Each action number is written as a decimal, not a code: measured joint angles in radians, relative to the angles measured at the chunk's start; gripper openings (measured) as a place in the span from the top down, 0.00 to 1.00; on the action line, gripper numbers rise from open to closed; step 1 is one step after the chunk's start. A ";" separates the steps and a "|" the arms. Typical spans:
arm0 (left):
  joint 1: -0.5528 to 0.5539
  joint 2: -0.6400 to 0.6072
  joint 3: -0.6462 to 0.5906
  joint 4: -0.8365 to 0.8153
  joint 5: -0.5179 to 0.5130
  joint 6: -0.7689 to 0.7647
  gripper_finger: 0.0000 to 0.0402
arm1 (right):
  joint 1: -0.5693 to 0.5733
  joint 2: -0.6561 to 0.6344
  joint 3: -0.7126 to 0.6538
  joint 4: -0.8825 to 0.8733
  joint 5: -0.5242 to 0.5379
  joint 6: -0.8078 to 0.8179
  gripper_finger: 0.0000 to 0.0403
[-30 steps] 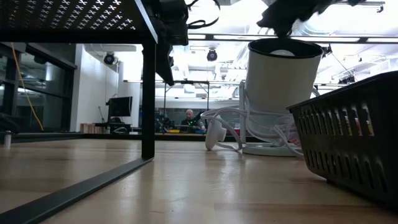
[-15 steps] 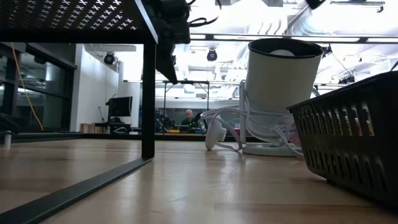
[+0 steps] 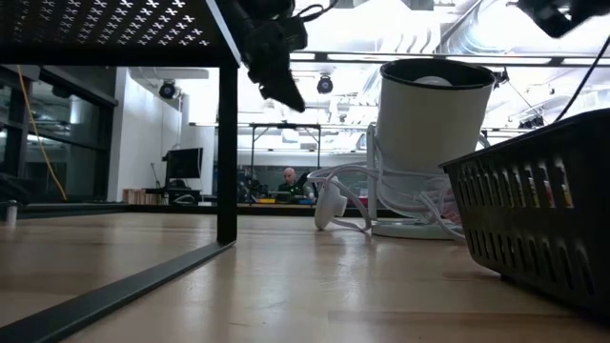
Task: Pick & Place Office Desk Supplies
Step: Put the black bin on the shelf
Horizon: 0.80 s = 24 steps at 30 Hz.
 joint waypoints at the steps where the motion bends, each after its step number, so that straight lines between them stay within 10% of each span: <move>1: 0.000 0.000 0.000 0.020 0.000 0.000 0.73 | 0.008 0.013 0.000 -0.011 0.001 0.014 0.74; 24: 0.000 0.000 0.000 0.407 0.000 0.000 0.73 | 0.041 0.298 0.000 -0.015 -0.008 0.109 0.74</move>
